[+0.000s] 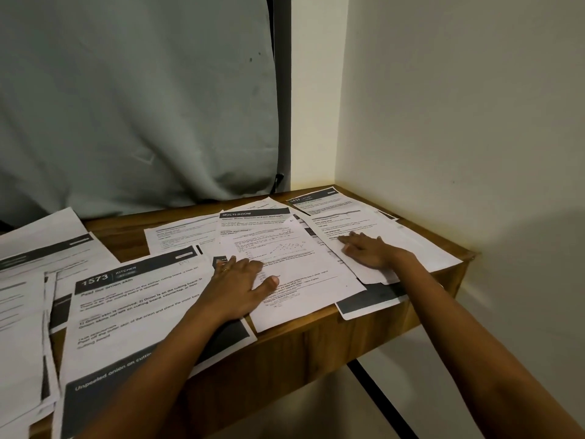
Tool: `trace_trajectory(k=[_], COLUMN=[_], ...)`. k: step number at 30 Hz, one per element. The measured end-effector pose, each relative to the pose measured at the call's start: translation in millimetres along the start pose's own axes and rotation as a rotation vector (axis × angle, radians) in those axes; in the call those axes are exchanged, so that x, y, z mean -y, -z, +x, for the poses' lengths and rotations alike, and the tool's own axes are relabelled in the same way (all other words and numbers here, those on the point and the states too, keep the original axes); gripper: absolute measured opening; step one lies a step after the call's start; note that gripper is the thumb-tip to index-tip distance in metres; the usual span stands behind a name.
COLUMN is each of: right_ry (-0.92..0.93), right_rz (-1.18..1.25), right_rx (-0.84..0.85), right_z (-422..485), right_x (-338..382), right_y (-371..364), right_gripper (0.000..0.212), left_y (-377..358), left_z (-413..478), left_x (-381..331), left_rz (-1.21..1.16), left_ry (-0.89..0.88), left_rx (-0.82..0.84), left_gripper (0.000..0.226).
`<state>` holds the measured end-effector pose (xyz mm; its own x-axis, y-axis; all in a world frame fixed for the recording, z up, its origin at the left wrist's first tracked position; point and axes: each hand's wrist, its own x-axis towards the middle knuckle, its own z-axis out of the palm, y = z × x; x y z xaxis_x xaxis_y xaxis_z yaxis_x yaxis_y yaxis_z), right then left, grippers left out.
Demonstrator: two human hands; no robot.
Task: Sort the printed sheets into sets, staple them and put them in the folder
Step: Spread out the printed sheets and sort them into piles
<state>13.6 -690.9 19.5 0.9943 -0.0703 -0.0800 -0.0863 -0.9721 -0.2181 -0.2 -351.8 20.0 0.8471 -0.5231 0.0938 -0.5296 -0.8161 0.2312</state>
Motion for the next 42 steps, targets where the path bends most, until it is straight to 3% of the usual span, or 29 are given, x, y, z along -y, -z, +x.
trace_trajectory(k=[7, 11, 18, 22, 25, 30, 36, 42], right_ry=[0.020, 0.139, 0.374, 0.486, 0.533, 0.523, 0.468, 0.355], right_rz=[0.040, 0.107, 0.135, 0.160, 0.176, 0.271, 0.399, 0.443], right_rx=[-0.080, -0.131, -0.134, -0.101, -0.078, -0.069, -0.074, -0.040], right_z=[1.0, 9.6, 29.6, 40.2, 47.8, 61.7, 78.0, 100.0], right_x=[15.2, 48.4, 156.6, 226.3, 273.7, 340.7, 408.4, 456.2], right_y=[6.7, 11.9, 7.2, 1.9, -4.2, -23.0, -43.2, -62.3], right_gripper=[0.055, 0.063, 0.056, 0.054, 0.051, 0.041, 0.013, 0.015], left_y=[7.2, 15.0, 32.7, 46.8, 58.4, 81.8, 88.6, 73.4], left_z=[1.2, 1.5, -4.6, -17.2, -29.5, -59.7, -89.7, -114.0], left_x=[0.7, 1.9, 34.8, 68.8, 98.3, 151.4, 216.7, 249.1], left_rz=[0.013, -0.004, 0.011, 0.009, 0.036, 0.052, 0.079, 0.096], left_ry=[-0.009, -0.008, 0.078, 0.136, 0.194, 0.328, 0.490, 0.601], left_rx=[-0.010, -0.014, -0.057, -0.090, -0.126, -0.135, -0.159, -0.209], left_gripper=[0.073, 0.081, 0.078, 0.087, 0.077, 0.073, 0.073, 0.076])
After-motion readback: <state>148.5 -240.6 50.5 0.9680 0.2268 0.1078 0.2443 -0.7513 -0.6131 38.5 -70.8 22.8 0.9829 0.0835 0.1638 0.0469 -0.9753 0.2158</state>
